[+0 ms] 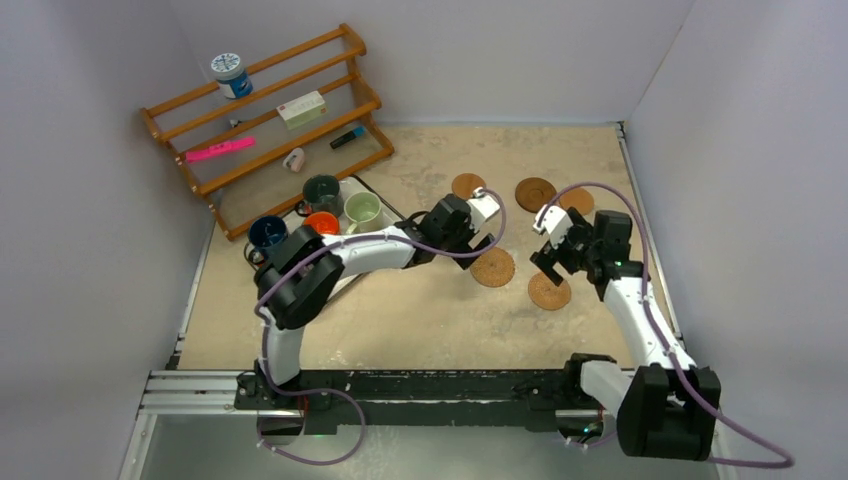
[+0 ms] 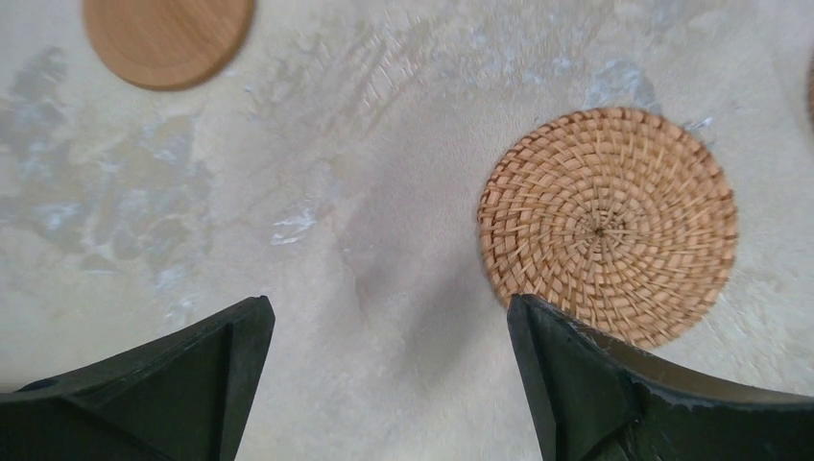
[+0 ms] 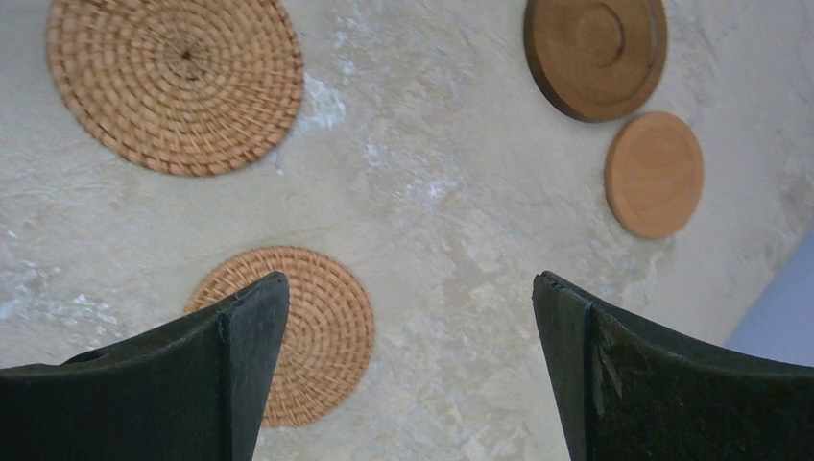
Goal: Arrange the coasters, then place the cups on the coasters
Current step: Move the coaster to the center of the board.
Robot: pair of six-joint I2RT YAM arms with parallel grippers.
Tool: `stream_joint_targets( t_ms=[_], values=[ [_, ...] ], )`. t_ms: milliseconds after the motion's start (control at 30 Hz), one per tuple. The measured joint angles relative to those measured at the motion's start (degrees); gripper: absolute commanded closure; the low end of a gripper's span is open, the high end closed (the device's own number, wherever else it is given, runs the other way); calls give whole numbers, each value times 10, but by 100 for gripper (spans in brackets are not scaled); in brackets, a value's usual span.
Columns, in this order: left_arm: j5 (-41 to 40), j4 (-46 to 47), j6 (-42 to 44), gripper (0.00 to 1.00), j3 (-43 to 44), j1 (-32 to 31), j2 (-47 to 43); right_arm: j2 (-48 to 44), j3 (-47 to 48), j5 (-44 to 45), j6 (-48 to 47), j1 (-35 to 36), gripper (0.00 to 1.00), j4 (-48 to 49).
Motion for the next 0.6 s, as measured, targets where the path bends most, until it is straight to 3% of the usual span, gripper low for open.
stream_joint_targets(
  t_ms=[167, 333, 600],
  values=[
    [5, 11, 4, 0, -17, 10, -70, 49, 9, 15, 37, 62, 1, 24],
    [7, 31, 24, 0, -35, 21, -102, 143, 82, -14, 98, 84, 1, 22],
    [8, 28, 56, 0, -128, 64, -167, 237, 137, -10, 159, 130, 1, 61]
  ],
)
